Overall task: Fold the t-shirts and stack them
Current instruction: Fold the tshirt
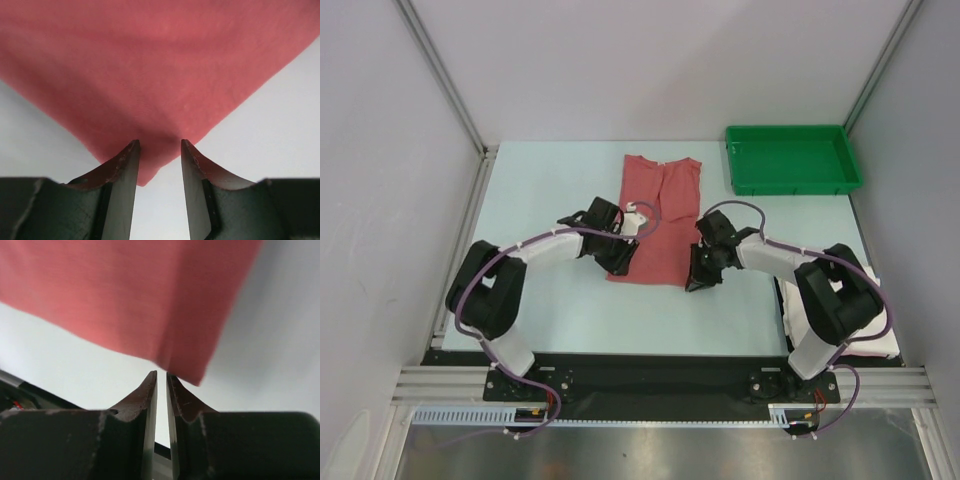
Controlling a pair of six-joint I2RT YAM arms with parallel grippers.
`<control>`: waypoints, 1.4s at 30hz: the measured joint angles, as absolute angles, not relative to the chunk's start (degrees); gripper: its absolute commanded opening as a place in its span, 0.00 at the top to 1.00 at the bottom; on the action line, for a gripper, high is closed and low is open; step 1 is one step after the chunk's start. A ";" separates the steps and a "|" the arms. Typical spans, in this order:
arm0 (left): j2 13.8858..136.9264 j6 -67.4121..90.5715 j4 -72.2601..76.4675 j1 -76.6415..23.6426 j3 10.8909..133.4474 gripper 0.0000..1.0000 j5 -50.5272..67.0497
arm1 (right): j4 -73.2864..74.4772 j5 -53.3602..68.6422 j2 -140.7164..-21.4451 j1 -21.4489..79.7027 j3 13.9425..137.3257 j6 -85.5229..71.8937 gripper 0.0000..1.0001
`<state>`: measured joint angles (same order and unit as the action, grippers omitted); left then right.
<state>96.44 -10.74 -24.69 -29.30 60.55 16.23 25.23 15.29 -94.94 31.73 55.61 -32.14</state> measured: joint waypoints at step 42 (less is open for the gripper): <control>82.15 -62.46 -11.99 -38.22 37.78 0.37 6.66 | 16.99 20.05 -95.88 25.78 48.75 -43.51 0.77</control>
<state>82.15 -62.46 -11.99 -38.22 37.78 6.66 16.99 20.05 -95.88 25.78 48.75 -43.51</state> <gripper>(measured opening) 0.638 0.273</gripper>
